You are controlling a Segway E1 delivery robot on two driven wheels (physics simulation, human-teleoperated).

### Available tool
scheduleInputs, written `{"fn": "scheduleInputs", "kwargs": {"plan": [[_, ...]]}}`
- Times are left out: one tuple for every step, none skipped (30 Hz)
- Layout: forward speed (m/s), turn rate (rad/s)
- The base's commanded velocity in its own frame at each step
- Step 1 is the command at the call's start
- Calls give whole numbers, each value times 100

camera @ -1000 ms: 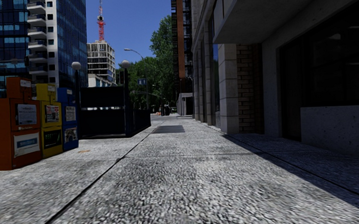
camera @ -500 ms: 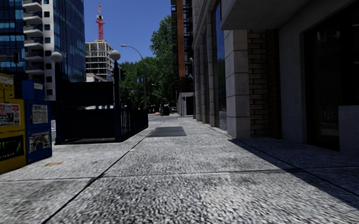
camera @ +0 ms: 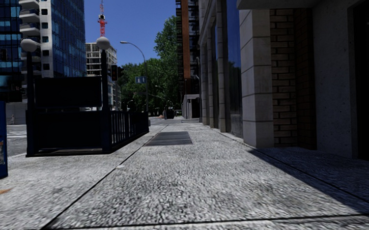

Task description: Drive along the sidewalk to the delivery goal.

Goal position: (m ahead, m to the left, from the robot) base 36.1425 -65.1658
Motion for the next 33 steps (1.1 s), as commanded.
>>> {"fn": "scheduleInputs", "kwargs": {"plan": [[200, 0], [200, 0], [200, 0], [200, 0], [200, 0], [200, 0], [200, 0], [200, 0], [200, 0], [200, 0], [200, 0], [200, 0], [200, 0], [200, 0], [200, 0], [200, 0], [200, 0], [200, 0], [200, 0], [200, 0], [200, 0], [200, 0], [200, 0], [200, 0], [200, 0], [200, 0], [200, 0], [200, 0], [200, 0], [200, 0], [200, 0], [200, 0], [200, 0]]}}
